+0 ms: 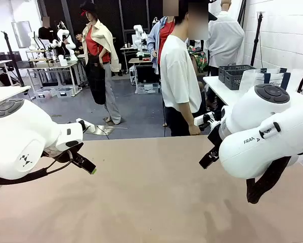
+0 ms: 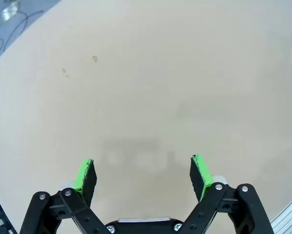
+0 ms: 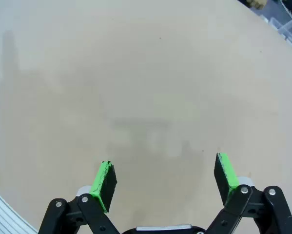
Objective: Transfer purchased items from the store into the shopping bag.
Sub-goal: Open the Reusable shopping bag in the center of the table.
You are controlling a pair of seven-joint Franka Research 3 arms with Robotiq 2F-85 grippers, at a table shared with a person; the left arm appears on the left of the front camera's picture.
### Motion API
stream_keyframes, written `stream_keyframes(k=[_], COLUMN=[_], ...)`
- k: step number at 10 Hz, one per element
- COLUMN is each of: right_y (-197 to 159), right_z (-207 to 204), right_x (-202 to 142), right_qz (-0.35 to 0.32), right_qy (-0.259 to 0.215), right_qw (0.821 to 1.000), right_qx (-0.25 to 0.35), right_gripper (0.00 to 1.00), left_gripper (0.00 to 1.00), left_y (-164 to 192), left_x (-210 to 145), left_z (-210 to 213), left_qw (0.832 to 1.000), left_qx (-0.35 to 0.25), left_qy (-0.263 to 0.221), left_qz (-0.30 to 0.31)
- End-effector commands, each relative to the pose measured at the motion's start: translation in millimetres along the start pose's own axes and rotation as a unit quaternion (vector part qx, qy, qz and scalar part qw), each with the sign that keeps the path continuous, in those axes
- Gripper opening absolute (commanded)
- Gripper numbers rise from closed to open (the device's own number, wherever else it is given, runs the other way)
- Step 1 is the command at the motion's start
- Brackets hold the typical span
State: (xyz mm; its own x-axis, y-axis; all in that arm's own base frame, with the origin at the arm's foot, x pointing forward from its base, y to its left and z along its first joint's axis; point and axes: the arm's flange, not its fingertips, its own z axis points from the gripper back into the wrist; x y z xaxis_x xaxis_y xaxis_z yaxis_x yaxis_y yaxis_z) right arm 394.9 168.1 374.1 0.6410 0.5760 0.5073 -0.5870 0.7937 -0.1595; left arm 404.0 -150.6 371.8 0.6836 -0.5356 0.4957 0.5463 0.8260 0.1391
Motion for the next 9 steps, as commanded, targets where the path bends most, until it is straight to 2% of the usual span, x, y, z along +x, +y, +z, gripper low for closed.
stream_keyframes(k=[1, 9], right_y=[0.0, 0.0], right_z=[0.0, 0.0], right_x=[0.0, 0.0], right_qz=[0.000, 0.000], right_qy=[0.000, 0.000], right_qw=[1.000, 1.000], right_qx=[0.000, 0.000], right_gripper=[1.00, 1.00], left_gripper=[1.00, 1.00], left_y=[-0.1, -0.1], left_x=[0.0, 0.0], left_z=[0.0, 0.0], left_qw=[1.000, 1.000], left_qx=[0.000, 0.000], left_qy=[0.000, 0.000], left_qz=[0.000, 0.000])
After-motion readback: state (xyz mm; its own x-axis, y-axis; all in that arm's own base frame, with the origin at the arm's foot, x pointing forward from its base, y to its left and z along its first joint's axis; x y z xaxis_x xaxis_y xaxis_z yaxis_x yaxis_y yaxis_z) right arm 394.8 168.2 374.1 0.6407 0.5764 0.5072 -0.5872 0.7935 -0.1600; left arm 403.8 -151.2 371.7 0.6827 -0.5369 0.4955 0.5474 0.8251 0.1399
